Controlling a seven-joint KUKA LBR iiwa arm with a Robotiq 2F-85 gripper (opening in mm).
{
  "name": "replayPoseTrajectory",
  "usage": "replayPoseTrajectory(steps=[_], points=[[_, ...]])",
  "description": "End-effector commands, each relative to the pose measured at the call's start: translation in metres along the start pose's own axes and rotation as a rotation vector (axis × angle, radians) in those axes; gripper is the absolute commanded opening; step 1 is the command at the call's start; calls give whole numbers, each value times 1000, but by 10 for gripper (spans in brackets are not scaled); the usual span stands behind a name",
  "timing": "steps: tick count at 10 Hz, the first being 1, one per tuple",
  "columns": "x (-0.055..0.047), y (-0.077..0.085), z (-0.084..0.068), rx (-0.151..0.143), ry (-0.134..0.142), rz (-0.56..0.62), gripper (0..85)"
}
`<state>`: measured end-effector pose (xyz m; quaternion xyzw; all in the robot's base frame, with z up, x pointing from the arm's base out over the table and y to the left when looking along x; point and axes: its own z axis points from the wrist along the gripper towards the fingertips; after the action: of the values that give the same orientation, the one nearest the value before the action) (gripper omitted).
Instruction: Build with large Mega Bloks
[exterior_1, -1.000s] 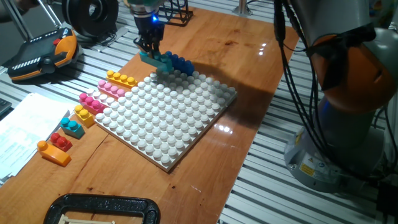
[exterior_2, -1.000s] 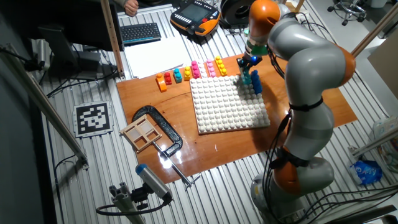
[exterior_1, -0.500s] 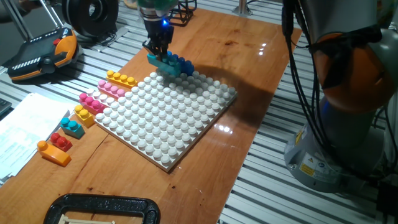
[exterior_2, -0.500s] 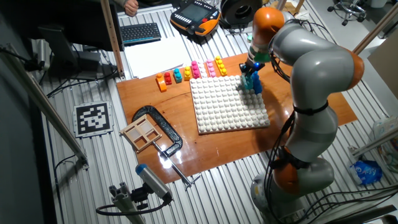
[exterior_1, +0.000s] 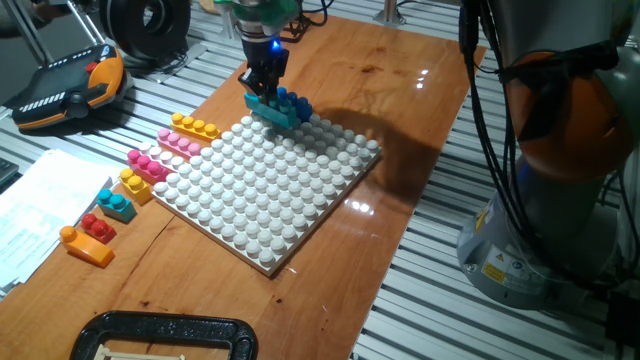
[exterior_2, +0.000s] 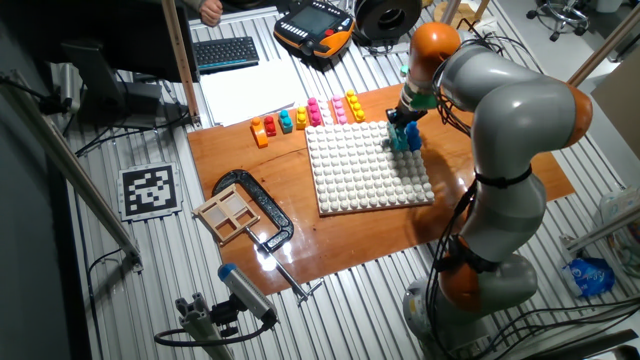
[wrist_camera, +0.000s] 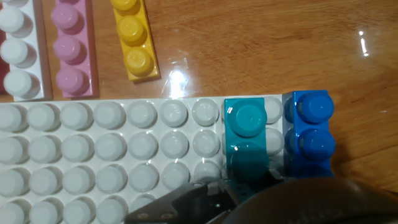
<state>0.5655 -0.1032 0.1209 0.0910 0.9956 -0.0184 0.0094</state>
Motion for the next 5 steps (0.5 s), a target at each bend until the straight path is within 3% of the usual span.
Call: replayPoseTrajectory(steps=[1,5], points=[[-1,-1,1,-2,-2,-1,0],[1,-2,13,-18,-13,-5,0]])
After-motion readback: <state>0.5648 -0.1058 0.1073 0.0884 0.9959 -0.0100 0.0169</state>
